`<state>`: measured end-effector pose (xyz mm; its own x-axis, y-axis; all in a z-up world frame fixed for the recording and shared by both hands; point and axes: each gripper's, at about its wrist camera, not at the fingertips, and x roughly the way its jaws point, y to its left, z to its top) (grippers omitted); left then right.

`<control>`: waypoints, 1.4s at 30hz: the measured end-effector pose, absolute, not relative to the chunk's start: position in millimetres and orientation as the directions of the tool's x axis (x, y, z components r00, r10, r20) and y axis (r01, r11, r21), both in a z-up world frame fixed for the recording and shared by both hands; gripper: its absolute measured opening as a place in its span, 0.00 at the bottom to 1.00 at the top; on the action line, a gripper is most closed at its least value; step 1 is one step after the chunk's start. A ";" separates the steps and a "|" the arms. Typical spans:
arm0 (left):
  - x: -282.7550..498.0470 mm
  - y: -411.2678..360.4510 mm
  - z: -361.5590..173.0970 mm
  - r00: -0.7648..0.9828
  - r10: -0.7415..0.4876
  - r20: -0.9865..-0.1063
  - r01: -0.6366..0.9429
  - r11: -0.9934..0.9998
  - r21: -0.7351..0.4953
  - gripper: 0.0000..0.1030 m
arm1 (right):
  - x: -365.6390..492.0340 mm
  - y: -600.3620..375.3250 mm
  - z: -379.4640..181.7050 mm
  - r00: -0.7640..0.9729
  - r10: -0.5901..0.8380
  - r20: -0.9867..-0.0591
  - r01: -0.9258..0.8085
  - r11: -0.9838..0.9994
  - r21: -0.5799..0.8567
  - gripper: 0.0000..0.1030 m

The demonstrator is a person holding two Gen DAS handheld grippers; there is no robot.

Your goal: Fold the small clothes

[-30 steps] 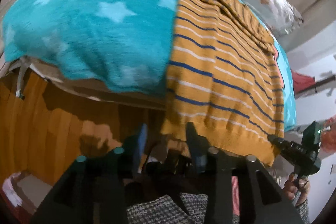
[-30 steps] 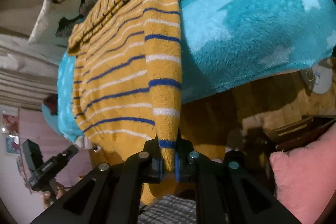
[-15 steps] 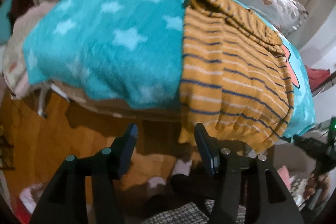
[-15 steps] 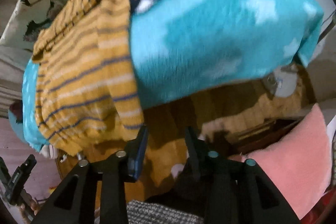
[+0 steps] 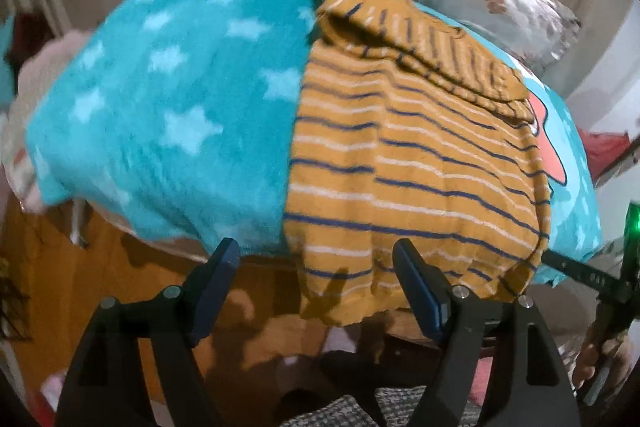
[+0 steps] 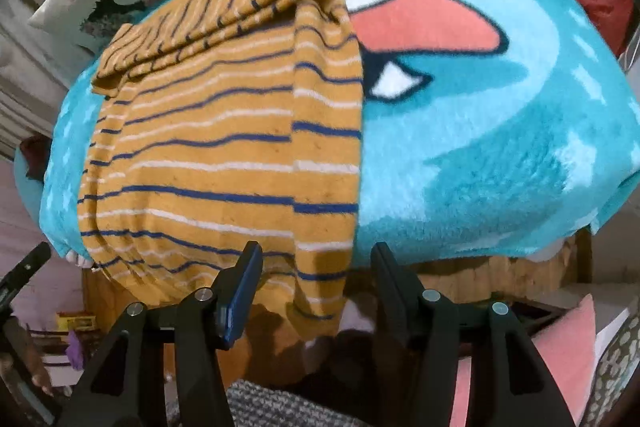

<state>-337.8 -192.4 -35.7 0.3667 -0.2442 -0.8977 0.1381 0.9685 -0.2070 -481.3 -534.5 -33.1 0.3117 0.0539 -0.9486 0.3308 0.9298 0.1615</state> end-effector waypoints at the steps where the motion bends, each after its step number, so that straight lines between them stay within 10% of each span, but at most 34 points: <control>1: -338.7 -186.3 -43.2 0.358 -0.260 -0.897 0.124 0.965 -0.230 0.75 | -483.3 -536.7 -36.9 0.306 0.057 -0.950 0.335 0.928 0.164 0.59; 18: -338.1 -218.3 -134.2 0.175 -0.437 -0.882 0.233 0.889 -0.394 0.80 | -503.6 -535.6 -112.2 0.272 0.153 -0.950 0.428 0.865 0.262 0.65; 19: -337.1 -218.9 -135.5 0.159 -0.454 -0.876 0.230 0.880 -0.415 0.78 | -501.8 -532.9 -115.4 0.271 0.160 -0.949 0.431 0.862 0.268 0.65; 22: -334.8 -217.9 -138.3 0.087 -0.489 -0.868 0.211 0.861 -0.464 0.11 | -497.8 -524.2 -119.1 0.289 0.177 -0.941 0.432 0.853 0.293 0.62; 25: -338.8 -210.1 -130.4 0.077 -0.489 -0.869 0.212 0.860 -0.465 0.08 | -498.4 -517.6 -124.0 0.275 0.250 -0.928 0.429 0.832 0.351 0.13; 42: -282.7 -202.3 -1.2 0.240 -0.615 -0.751 0.285 0.784 -0.551 0.08 | -461.1 -540.4 30.7 0.573 0.437 -0.693 0.300 0.676 0.673 0.10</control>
<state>-282.7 -202.3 -1.2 0.2402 -0.6151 -0.7510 0.2852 0.7842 -0.5511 -461.1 -540.4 30.7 0.5731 0.4366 -0.6935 0.2999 0.6757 0.6734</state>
